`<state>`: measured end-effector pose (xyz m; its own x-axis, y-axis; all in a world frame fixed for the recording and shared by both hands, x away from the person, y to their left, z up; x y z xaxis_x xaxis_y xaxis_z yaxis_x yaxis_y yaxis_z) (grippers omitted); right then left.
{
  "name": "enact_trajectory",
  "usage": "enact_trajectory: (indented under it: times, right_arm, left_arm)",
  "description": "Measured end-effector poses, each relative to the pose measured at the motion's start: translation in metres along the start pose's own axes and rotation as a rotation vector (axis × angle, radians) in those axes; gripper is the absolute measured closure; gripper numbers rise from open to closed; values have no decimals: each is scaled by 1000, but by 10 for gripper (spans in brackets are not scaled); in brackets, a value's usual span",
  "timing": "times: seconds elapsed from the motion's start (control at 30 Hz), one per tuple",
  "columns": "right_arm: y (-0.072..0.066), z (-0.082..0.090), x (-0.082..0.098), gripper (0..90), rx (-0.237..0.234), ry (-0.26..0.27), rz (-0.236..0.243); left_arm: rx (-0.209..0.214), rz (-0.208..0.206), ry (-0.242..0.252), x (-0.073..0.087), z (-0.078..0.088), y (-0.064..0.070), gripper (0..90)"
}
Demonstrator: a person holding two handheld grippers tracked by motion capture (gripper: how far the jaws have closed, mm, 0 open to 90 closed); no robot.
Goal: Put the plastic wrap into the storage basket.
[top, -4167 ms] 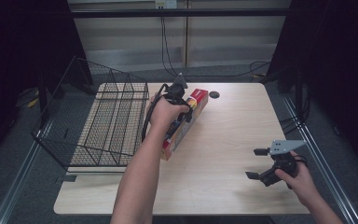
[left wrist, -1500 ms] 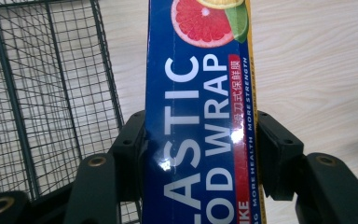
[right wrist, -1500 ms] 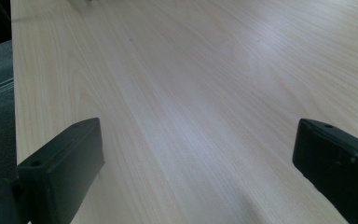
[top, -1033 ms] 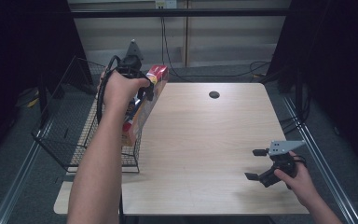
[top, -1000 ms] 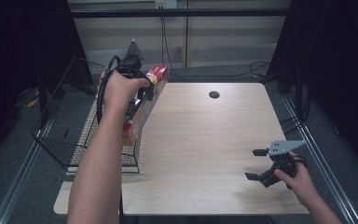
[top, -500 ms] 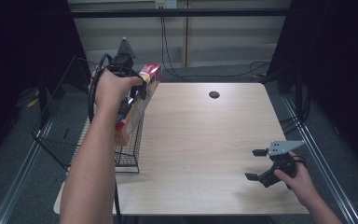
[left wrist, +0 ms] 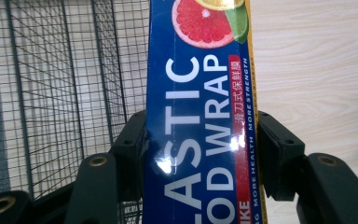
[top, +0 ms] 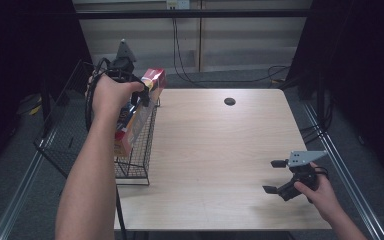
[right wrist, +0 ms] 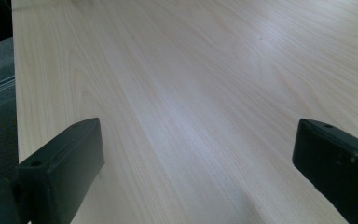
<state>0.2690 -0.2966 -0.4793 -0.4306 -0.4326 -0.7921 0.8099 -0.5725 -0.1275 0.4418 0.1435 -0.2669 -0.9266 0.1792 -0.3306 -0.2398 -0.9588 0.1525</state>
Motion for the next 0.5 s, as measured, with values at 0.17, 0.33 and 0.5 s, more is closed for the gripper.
enact_trajectory:
  times: [0.17, 0.33, 0.5]
  right_arm:
    - [-1, -1, 0, 17, -4, -9, 1]
    - [-1, -1, 0, 17, -5, -8, 2]
    - [-1, -2, 0, 17, -1, -7, 4]
  left_arm:
    - [-10, 18, 11, 2, 5, -8, 444]
    - [-14, 31, 11, 4, 7, -14, 445]
    - [-24, 41, 16, 6, 9, -21, 445]
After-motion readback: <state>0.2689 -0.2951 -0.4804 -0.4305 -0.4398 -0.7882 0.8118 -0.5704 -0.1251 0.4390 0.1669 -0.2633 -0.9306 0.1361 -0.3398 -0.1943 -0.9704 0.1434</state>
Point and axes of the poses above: each handheld gripper's, and its own axes: z roughly backward along the jaws, x roughly out of its underside, y roughly to its right, the point moved 3 cm from there along -z, roughly forward along the jaws, and after that the axes turned 1 degree about -z, right-handed, at the moved point
